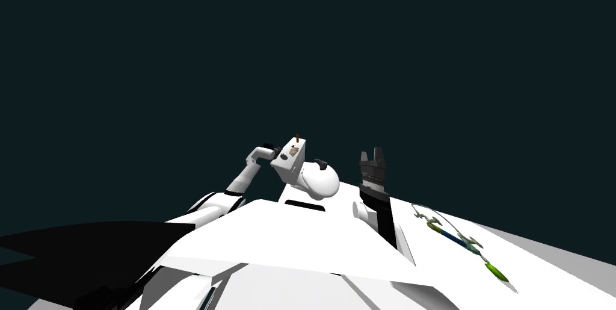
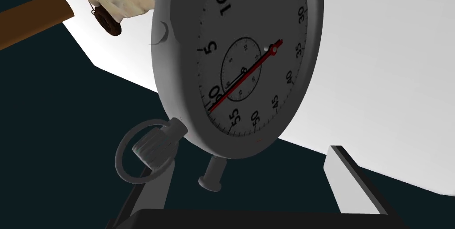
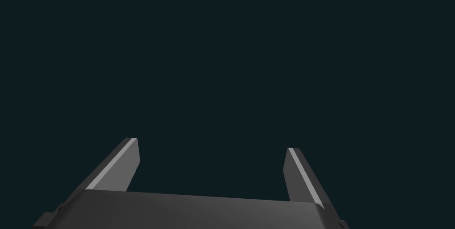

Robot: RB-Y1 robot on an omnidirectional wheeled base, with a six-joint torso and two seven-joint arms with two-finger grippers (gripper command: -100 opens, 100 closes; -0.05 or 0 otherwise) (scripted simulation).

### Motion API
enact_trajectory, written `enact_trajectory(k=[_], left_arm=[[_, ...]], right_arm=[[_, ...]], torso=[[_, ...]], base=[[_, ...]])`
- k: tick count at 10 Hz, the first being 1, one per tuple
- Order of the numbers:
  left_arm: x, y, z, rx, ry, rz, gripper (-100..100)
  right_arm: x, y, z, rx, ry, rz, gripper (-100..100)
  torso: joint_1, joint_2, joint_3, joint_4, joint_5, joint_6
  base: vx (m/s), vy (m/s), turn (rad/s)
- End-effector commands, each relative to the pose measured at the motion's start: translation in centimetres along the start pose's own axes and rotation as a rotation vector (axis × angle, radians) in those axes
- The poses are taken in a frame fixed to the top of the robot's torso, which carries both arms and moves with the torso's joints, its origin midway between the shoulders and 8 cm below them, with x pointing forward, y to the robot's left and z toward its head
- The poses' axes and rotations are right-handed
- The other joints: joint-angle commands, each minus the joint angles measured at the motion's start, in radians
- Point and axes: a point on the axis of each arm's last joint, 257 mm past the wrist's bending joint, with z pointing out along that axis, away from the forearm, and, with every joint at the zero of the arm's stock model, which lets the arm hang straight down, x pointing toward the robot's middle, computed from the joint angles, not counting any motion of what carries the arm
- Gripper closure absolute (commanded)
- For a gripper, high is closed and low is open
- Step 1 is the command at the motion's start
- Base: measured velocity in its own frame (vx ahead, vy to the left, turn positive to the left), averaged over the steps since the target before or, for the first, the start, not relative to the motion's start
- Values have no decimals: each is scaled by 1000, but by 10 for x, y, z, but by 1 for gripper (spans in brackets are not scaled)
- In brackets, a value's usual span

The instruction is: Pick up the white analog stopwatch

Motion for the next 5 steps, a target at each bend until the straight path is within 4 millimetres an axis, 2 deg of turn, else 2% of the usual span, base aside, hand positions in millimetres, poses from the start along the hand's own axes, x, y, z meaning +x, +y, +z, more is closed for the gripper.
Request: enact_trajectory(k=[1, 3, 4, 5], left_arm=[[-2, -7, -5, -17, 14, -9, -100], [2, 7, -6, -74, 29, -9, -100], [-2, -2, -10, -76, 37, -18, -100], [0, 4, -10, -103, 44, -18, -100]], right_arm=[[0, 0, 0, 0, 0, 0, 0], [0, 0, 0, 0, 0, 0, 0], [0, 0, 0, 0, 0, 0, 0], [0, 0, 0, 0, 0, 0, 0]], torso=[[0, 0, 0, 0, 0, 0], [-1, 0, 0, 0, 0, 0], [0, 0, 0, 0, 0, 0], [0, 0, 0, 0, 0, 0]], base=[[16, -33, 45], [10, -27, 19], [13, -26, 45], [15, -33, 29]])
